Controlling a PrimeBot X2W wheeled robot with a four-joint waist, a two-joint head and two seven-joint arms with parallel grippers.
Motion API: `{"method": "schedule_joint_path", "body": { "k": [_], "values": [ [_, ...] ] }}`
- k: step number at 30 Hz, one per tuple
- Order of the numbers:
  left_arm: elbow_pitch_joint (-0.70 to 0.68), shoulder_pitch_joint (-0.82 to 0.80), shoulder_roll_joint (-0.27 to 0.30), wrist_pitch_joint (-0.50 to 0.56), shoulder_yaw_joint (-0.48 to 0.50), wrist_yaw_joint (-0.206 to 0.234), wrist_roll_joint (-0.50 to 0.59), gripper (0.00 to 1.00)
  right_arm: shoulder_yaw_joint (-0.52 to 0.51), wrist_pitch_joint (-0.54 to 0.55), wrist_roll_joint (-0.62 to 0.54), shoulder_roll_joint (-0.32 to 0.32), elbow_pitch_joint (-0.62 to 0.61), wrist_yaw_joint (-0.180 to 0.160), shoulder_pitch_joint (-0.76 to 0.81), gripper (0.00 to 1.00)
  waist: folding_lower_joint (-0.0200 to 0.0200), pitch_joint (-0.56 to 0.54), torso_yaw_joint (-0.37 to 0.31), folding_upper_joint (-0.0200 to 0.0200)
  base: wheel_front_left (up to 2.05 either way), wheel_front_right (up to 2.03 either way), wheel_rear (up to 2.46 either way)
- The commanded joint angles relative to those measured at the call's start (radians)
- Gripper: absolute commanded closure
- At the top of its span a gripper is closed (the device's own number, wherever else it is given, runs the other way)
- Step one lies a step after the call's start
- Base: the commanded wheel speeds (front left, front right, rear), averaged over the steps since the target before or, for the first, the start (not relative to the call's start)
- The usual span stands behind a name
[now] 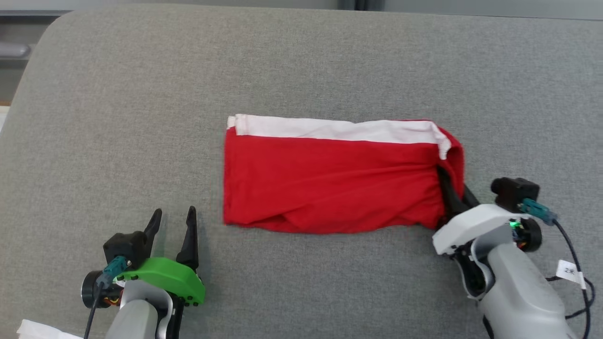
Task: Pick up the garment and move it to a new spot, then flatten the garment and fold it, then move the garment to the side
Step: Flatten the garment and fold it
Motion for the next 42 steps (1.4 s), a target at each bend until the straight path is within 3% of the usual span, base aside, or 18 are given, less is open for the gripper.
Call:
{"method": "schedule_joint_path", "body": {
  "k": [1, 4, 7, 15, 20, 27, 28, 29, 30, 36, 42],
  "values": [
    [-0.004, 0.023, 0.006, 0.001, 0.000, -0.005, 0.004, 0.00, -0.087, 0.001, -0.065, -0.014, -0.007, -0.003, 0.033, 1.00, 0.0000, -0.016, -0.026, 0.0000, 0.00, 0.00, 0.00],
    [-0.005, 0.029, 0.001, 0.001, -0.007, -0.005, 0.007, 0.00, -0.189, 0.001, -0.154, -0.013, -0.034, -0.002, 0.039, 1.00, 0.0000, -0.026, -0.045, 0.0000, 0.00, 0.00, 0.00],
    [-0.004, 0.036, -0.006, 0.001, -0.015, -0.005, 0.009, 0.00, -0.222, 0.001, -0.182, -0.011, -0.058, -0.002, 0.032, 1.00, 0.0000, -0.035, -0.058, 0.0000, 0.00, 0.00, 0.00],
    [-0.002, 0.048, -0.022, 0.001, -0.056, -0.005, -0.004, 0.00, 0.038, 0.002, 0.017, -0.011, -0.119, -0.002, -0.020, 1.00, 0.0000, -0.062, -0.045, 0.0000, 0.00, 0.00, 0.00],
    [0.006, 0.057, -0.028, 0.001, -0.068, -0.005, -0.007, 0.00, 0.193, 0.020, 0.163, -0.013, -0.120, -0.002, -0.064, 1.00, 0.0000, -0.077, 0.007, 0.0000, 0.00, 0.00, 0.00],
    [0.024, 0.059, -0.037, 0.001, -0.085, -0.005, -0.008, 0.00, 0.358, 0.009, 0.295, -0.012, -0.012, -0.002, -0.162, 0.99, 0.0000, -0.086, 0.108, 0.0000, 0.00, 0.00, 0.00],
    [0.026, 0.061, -0.038, 0.001, -0.086, -0.005, -0.008, 0.00, 0.381, 0.007, 0.308, -0.012, 0.002, -0.002, -0.173, 0.84, 0.0000, -0.087, 0.118, 0.0000, 0.00, 0.00, 0.00],
    [0.028, 0.061, -0.038, 0.001, -0.087, -0.005, -0.009, 0.00, 0.408, 0.004, 0.319, -0.013, 0.020, -0.002, -0.190, 0.55, 0.0000, -0.087, 0.130, 0.0000, 0.00, 0.00, 0.00],
    [0.030, 0.061, -0.039, 0.001, -0.087, -0.005, -0.009, 0.00, 0.428, 0.002, 0.324, -0.012, 0.033, -0.002, -0.201, 0.03, 0.0000, -0.088, 0.139, 0.0000, 0.00, 0.00, 0.00],
    [0.028, 0.066, -0.036, 0.001, -0.065, -0.005, 0.004, 0.00, 0.440, -0.001, 0.285, -0.013, 0.039, -0.002, -0.227, 0.00, 0.0000, -0.097, 0.145, 0.0000, 0.00, 0.00, 0.00],
    [-0.022, 0.066, -0.030, 0.001, -0.014, -0.005, 0.048, 0.00, 0.297, -0.001, 0.121, -0.013, -0.032, -0.002, -0.168, 0.00, 0.0000, -0.102, 0.072, 0.0000, 0.00, 0.00, 0.00]
  ]
}}
